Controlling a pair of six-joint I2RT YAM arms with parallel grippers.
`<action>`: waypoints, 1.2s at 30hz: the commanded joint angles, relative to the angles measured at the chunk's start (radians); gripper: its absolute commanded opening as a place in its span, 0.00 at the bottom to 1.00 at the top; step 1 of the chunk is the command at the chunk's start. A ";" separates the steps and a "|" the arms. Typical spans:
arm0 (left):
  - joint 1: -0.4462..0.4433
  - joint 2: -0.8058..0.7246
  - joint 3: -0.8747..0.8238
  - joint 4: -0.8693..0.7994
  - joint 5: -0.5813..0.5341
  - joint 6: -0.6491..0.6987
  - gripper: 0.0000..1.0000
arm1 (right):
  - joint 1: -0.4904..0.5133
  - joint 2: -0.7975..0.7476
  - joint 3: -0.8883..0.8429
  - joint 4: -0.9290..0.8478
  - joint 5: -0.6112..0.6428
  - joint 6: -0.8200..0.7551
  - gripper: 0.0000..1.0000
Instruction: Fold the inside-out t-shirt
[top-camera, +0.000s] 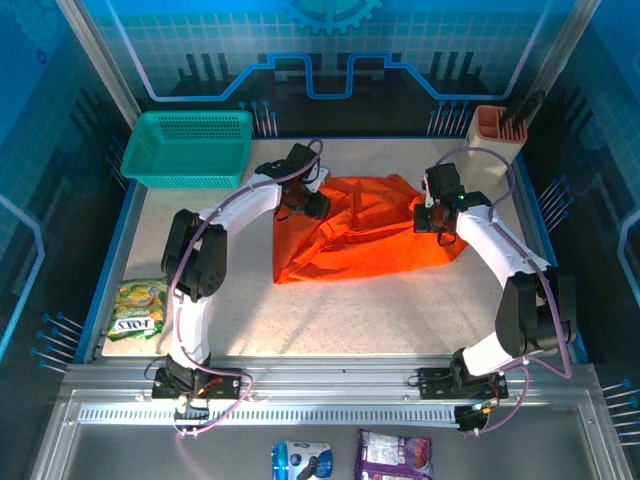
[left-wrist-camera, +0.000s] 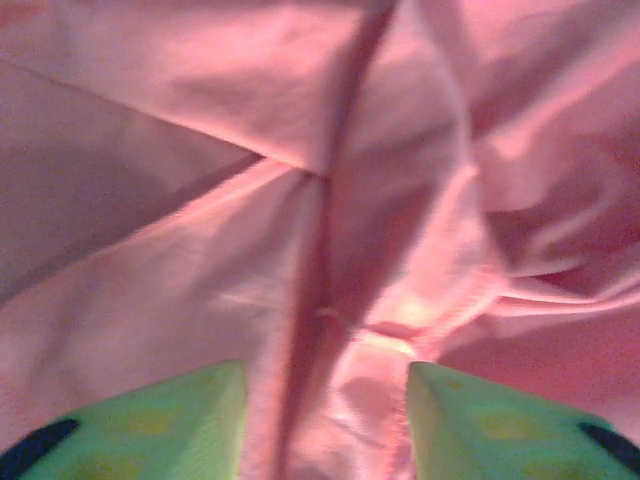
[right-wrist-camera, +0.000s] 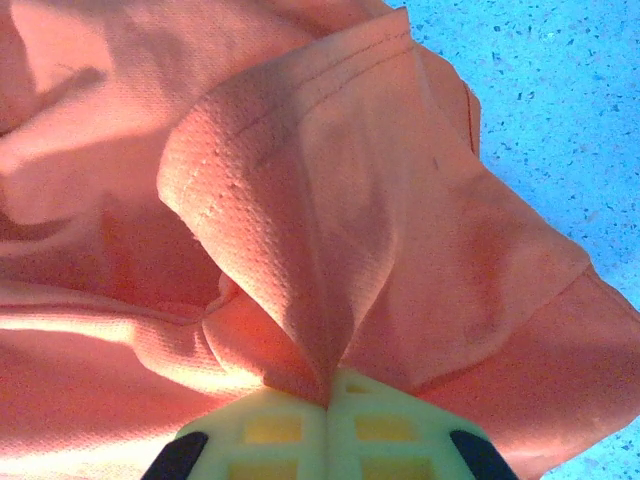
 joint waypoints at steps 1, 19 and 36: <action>-0.025 0.049 0.054 -0.001 0.095 -0.020 0.51 | 0.011 -0.015 0.019 -0.035 -0.019 -0.001 0.00; -0.020 0.185 0.257 -0.102 0.127 0.033 0.04 | 0.002 0.027 0.194 -0.072 0.005 -0.033 0.00; 0.334 -0.449 -0.008 -0.014 0.231 -0.346 0.00 | -0.083 -0.178 0.439 -0.182 -0.001 -0.055 0.00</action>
